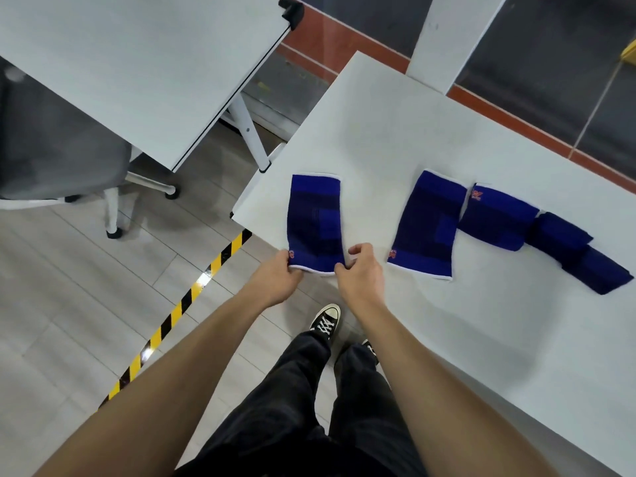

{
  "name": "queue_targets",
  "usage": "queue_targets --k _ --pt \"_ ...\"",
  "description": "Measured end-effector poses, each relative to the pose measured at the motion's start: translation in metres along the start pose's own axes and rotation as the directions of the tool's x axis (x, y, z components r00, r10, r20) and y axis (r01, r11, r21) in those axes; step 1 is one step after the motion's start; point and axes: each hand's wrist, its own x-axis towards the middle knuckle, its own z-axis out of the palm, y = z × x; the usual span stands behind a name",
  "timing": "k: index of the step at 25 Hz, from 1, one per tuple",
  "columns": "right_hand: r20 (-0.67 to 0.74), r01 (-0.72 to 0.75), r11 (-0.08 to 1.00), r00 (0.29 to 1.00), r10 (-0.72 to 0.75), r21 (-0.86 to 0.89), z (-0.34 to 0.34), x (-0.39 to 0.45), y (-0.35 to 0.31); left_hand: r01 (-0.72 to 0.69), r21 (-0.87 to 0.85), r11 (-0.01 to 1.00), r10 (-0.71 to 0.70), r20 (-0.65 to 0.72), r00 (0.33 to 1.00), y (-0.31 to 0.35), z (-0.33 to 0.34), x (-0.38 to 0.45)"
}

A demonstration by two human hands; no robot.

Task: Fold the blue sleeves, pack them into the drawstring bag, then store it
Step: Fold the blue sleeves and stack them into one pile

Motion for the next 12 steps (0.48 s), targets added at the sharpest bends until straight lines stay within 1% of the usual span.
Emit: queue_targets --k 1,2,3,4,5,7,8,10,12 --pt "-0.018 0.031 0.998 0.999 -0.031 -0.048 -0.001 -0.001 0.002 -0.015 0.120 0.993 0.030 -0.119 0.993 0.001 -0.006 0.003" --pt "-0.039 0.069 0.993 0.997 -0.073 -0.096 -0.002 -0.002 0.005 -0.034 0.196 0.980 0.084 -0.252 0.964 0.004 -0.013 0.005" --pt "-0.062 0.103 0.984 0.992 -0.114 -0.147 -0.005 -0.002 0.009 -0.077 0.251 0.965 0.166 -0.355 0.920 0.008 -0.019 0.009" --pt "-0.084 0.128 0.972 0.986 -0.147 -0.197 -0.008 -0.003 0.012 -0.136 0.297 0.945 0.253 -0.402 0.880 0.013 -0.024 0.015" --pt "-0.100 0.143 0.960 0.980 -0.171 -0.239 -0.011 -0.003 0.016 -0.193 0.343 0.919 0.330 -0.403 0.854 0.020 -0.027 0.021" --pt "-0.124 0.167 0.942 0.970 -0.210 -0.291 -0.016 -0.004 0.023 -0.275 0.430 0.860 0.434 -0.333 0.837 0.035 -0.028 0.038" --pt "-0.141 0.175 0.936 0.964 -0.227 -0.305 -0.019 -0.005 0.027 -0.278 0.464 0.841 0.443 -0.296 0.846 0.044 -0.027 0.047" --pt "-0.181 0.190 0.927 0.949 -0.257 -0.322 -0.025 -0.009 0.034 -0.246 0.519 0.818 0.413 -0.234 0.880 0.054 -0.025 0.063" --pt "-0.206 0.198 0.927 0.940 -0.272 -0.318 -0.033 -0.012 0.041 -0.213 0.566 0.797 0.386 -0.204 0.900 0.056 -0.018 0.071"
